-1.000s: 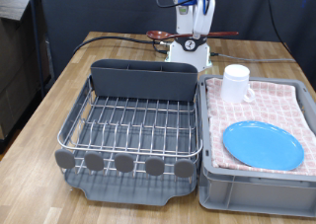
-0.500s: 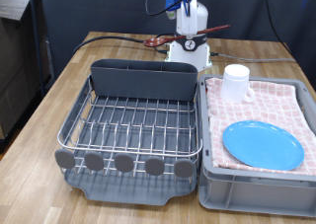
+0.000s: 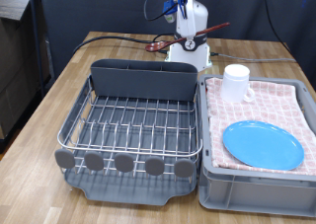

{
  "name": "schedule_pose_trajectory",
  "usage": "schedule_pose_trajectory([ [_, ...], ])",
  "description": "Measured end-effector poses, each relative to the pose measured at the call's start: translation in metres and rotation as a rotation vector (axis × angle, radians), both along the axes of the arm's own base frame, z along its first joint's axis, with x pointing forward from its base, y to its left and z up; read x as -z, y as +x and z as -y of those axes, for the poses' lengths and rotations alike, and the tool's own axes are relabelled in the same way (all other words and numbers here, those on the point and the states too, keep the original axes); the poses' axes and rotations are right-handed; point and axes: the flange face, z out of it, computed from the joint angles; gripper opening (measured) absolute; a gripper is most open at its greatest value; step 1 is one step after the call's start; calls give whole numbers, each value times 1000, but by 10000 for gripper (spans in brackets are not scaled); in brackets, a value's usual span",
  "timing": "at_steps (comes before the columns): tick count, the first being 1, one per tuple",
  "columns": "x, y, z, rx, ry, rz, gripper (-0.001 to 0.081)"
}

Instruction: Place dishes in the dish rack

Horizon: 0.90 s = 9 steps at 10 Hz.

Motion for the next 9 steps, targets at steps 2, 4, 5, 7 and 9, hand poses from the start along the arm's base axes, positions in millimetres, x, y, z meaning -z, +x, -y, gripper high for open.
schedule_pose_trajectory([
  [2, 11, -1, 13, 7, 84, -9, 94],
  [4, 23, -1, 26, 3, 151, 0, 94],
  [5, 29, 0, 34, 2, 169, 7, 94],
  [7, 43, 0, 48, 6, 193, 19, 94],
  [9, 57, 0, 62, 29, 194, 20, 94],
])
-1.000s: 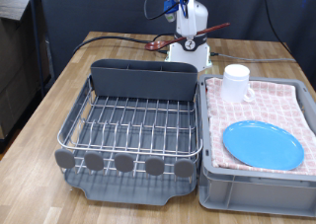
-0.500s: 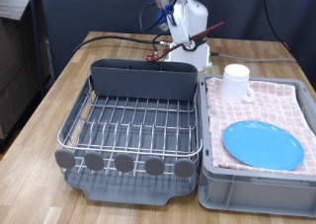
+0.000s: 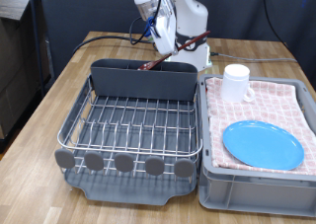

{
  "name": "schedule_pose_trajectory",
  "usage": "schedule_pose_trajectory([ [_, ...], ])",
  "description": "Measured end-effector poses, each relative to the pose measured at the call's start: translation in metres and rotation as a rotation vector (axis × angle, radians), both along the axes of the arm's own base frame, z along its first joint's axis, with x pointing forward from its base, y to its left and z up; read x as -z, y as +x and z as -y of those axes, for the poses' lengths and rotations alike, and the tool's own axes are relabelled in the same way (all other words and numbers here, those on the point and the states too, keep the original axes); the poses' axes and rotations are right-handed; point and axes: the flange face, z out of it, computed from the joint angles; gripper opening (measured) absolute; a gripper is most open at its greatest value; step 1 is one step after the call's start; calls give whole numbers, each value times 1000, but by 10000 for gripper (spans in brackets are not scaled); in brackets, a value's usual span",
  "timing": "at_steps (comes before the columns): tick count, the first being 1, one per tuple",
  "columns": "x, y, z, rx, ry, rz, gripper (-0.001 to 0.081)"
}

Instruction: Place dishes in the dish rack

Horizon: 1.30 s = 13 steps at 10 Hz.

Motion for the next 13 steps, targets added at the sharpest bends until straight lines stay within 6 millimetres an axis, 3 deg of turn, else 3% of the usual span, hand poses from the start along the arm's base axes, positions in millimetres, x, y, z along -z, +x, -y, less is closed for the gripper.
schedule_pose_trajectory([
  [5, 21, 4, 17, 38, -52, 4, 96],
  [7, 21, 6, 13, 41, -72, -5, 410],
  [8, 20, 8, 10, 40, -92, -15, 410],
  [10, 16, 13, 0, 38, -144, -31, 722],
  [13, 4, 26, -23, 39, -260, -42, 790],
])
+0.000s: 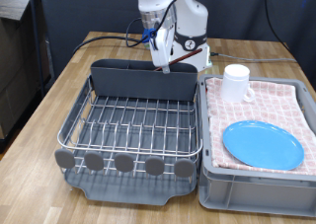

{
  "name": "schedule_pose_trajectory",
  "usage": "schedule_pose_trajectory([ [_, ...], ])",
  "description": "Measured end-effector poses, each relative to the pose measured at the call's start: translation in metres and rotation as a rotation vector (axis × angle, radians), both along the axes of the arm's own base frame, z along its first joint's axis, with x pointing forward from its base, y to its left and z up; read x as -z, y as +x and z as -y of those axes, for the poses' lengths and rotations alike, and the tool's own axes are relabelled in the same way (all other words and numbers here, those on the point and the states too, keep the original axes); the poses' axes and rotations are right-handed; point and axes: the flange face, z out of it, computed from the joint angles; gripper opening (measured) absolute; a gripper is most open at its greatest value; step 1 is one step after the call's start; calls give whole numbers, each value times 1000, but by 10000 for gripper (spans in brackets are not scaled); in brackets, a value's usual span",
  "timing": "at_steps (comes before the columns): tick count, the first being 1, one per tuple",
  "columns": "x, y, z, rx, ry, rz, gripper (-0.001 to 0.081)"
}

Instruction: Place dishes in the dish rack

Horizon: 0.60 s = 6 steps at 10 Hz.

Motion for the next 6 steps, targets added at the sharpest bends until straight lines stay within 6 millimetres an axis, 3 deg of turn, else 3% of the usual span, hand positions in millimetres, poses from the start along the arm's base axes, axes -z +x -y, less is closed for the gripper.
schedule_pose_trajectory([
  [6, -61, 19, -52, -37, -123, 22, 803],
])
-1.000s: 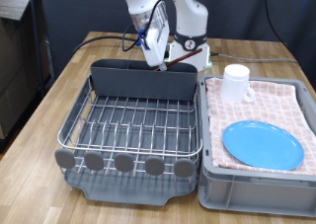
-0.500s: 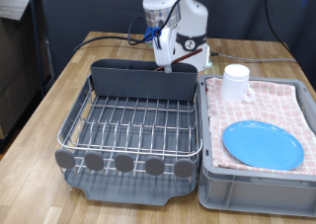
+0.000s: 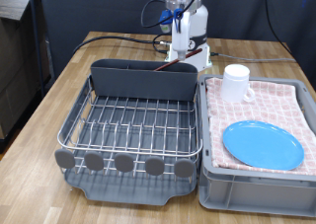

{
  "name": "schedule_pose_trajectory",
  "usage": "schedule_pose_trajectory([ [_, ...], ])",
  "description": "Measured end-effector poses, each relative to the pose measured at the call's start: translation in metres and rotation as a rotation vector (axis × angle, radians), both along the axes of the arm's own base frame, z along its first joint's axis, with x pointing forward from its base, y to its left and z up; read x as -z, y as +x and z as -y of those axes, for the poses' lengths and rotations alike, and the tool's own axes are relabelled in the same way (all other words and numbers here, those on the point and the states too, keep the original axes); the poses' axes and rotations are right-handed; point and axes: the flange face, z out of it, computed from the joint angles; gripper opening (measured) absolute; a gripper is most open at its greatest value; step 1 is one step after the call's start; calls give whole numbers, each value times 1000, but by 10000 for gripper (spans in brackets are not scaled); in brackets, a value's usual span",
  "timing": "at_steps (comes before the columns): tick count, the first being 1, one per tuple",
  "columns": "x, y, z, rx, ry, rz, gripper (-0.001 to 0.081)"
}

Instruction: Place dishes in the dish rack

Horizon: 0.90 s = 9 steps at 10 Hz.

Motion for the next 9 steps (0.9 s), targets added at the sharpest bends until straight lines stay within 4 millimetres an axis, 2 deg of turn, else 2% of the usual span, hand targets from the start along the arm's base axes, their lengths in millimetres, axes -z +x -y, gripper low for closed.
schedule_pose_trajectory([
  [3, -30, 19, -35, -291, 52, -9, 803],
  [4, -26, 27, -39, -394, 82, -24, 803],
  [6, -27, 28, -37, -347, 63, -20, 803],
  [9, -28, 43, -44, -477, 1, 59, 803],
])
